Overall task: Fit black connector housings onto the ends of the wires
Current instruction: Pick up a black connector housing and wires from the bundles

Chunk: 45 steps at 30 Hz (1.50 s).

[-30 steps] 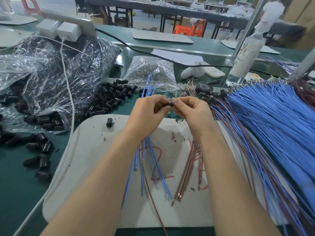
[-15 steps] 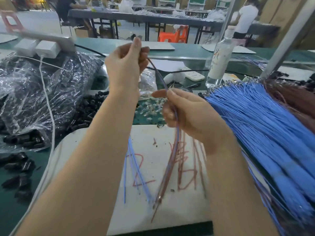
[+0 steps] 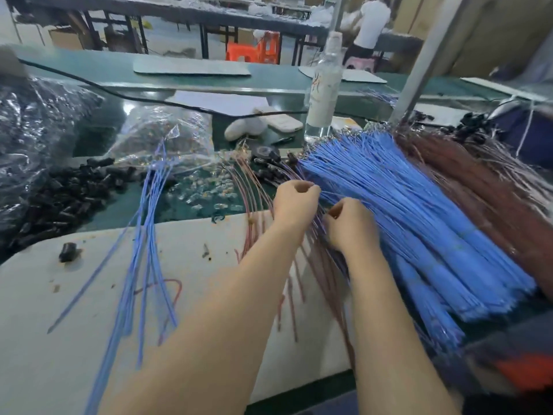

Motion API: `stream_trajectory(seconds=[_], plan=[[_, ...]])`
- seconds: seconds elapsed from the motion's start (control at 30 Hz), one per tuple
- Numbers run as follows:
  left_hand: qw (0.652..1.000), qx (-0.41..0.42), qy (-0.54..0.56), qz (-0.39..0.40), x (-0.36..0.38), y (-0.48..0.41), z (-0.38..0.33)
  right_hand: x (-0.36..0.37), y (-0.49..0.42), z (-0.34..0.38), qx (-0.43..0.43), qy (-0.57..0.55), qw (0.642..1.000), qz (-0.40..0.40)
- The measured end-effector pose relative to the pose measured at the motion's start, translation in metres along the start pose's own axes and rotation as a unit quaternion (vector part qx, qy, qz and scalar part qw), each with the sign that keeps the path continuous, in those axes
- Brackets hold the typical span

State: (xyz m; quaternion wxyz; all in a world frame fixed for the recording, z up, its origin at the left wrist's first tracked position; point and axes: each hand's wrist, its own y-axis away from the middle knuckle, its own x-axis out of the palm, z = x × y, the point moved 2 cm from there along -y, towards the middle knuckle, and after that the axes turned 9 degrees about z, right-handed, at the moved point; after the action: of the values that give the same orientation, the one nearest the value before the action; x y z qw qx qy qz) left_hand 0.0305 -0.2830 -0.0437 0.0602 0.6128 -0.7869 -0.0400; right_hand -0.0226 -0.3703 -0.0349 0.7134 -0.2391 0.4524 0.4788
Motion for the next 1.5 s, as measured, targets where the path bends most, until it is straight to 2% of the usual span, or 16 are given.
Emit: stream_trajectory(seconds=[0.1,0.2,0.33,0.5,0.7,0.87,0.97,1.13,1.17,1.23,1.33,1.4,1.5], plan=[[0.998,0.025,0.063,-0.006,-0.015,0.0,-0.006,-0.005,0.002,0.013,-0.031,-0.036,0.998,-0.028],[0.993,0.065,0.097,-0.032,-0.041,0.008,-0.026,-0.017,0.012,0.045,-0.097,-0.067,0.992,-0.037],[0.976,0.114,0.16,-0.091,-0.096,0.024,-0.049,-0.011,0.03,0.104,-0.179,-0.081,0.98,0.023],[0.944,0.146,0.207,-0.213,-0.189,0.054,-0.052,0.052,0.049,0.179,-0.265,-0.084,0.955,0.101],[0.898,0.148,0.249,-0.332,-0.277,0.09,-0.044,0.128,0.069,0.24,-0.336,-0.067,0.921,0.187],[0.869,0.168,0.275,-0.377,-0.313,0.108,-0.046,0.152,0.071,0.267,-0.333,0.042,0.931,0.144],[0.866,0.167,0.283,-0.377,-0.317,0.111,-0.045,0.157,0.068,0.27,-0.317,0.088,0.934,0.139],[0.878,0.148,0.272,-0.366,-0.305,0.105,-0.041,0.157,0.061,0.266,-0.295,0.074,0.947,0.099],[0.885,0.14,0.257,-0.362,-0.3,0.103,-0.04,0.155,0.06,0.264,-0.29,0.052,0.951,0.097],[0.907,0.12,0.207,-0.347,-0.292,0.098,-0.038,0.144,0.057,0.257,-0.284,-0.06,0.952,0.1],[0.947,0.09,0.116,-0.286,-0.275,0.088,-0.036,0.111,0.052,0.243,-0.306,-0.256,0.913,0.087],[0.971,0.079,0.076,-0.215,-0.256,0.079,-0.035,0.086,0.049,0.23,-0.327,-0.299,0.893,0.075],[0.987,0.08,0.068,-0.124,-0.227,0.071,-0.034,0.065,0.047,0.213,-0.343,-0.286,0.889,0.101]])
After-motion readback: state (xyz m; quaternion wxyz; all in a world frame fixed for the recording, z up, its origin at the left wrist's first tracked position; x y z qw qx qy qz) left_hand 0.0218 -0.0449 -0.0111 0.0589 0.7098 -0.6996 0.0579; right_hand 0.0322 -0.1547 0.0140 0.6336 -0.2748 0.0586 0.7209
